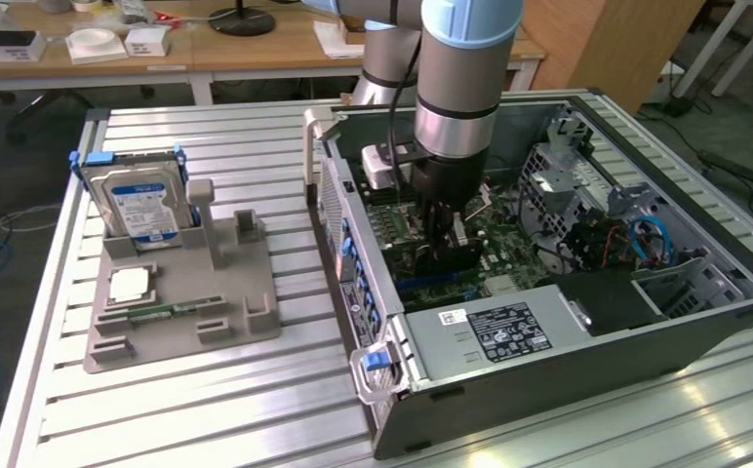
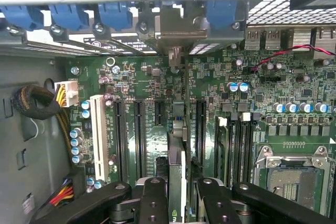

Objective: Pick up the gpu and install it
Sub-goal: 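Insert the gpu into the slot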

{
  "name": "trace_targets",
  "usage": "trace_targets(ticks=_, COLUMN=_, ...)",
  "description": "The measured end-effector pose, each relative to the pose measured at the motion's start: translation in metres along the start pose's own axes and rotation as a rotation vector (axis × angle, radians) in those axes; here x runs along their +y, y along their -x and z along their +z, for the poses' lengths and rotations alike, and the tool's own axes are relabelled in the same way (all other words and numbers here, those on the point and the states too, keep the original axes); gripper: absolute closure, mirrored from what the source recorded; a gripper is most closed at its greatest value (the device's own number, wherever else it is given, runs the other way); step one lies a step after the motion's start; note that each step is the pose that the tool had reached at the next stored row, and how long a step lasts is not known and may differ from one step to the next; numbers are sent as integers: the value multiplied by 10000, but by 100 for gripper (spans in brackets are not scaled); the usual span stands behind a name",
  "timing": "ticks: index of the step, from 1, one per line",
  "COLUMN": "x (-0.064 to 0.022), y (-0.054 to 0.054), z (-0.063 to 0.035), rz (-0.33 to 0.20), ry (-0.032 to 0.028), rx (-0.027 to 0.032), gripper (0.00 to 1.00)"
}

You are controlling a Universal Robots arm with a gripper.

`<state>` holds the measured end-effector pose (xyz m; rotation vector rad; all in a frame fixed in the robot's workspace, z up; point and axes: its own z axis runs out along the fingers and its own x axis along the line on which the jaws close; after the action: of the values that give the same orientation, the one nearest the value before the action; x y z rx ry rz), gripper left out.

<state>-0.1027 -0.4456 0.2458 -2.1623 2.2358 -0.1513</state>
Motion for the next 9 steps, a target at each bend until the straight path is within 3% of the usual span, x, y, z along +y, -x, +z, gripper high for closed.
trace_targets(ticks=9, x=0, y=0, z=0, rz=-49, ry=-4, rx=1, gripper=74)
